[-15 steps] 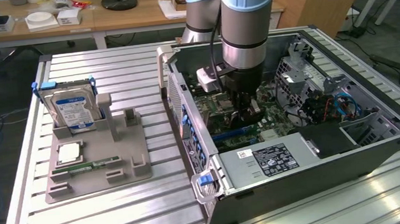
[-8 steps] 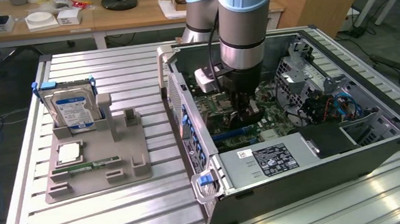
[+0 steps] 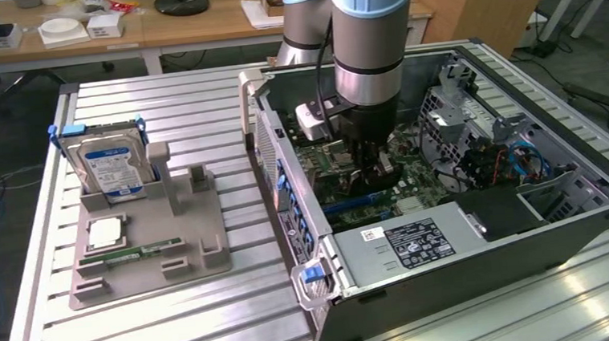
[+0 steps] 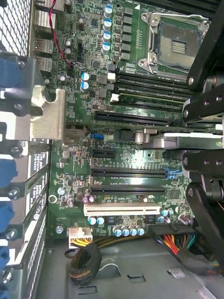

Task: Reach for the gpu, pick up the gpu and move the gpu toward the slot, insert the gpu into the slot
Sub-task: 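Insert the gpu into the slot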

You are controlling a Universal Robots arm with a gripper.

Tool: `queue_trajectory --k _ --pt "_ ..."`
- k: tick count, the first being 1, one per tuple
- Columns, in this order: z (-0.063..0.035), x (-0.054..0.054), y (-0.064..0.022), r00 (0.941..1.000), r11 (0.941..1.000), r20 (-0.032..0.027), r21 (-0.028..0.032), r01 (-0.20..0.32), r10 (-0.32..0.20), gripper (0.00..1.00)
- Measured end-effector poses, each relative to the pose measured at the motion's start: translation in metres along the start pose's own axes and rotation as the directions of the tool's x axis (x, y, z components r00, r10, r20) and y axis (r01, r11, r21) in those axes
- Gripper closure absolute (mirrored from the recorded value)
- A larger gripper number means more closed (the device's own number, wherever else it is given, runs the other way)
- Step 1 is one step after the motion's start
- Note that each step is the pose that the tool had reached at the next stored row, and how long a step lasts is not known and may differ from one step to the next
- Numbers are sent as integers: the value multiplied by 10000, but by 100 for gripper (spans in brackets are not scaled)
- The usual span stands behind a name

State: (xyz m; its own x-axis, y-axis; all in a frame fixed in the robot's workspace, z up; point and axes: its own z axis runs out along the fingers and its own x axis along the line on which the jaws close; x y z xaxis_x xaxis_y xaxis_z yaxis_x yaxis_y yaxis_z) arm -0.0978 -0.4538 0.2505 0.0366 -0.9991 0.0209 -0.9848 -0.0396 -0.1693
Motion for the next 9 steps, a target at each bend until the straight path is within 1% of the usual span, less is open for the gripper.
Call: queue_trajectory --k 2,5,9 --pt "0 0 1 10000 10000 -2 4 -1 1 73" --pt "2 -1 11 10000 10000 -7 52 -33 33 73" --pt "4 1 13 10000 9999 -20 59 -96 96 73"
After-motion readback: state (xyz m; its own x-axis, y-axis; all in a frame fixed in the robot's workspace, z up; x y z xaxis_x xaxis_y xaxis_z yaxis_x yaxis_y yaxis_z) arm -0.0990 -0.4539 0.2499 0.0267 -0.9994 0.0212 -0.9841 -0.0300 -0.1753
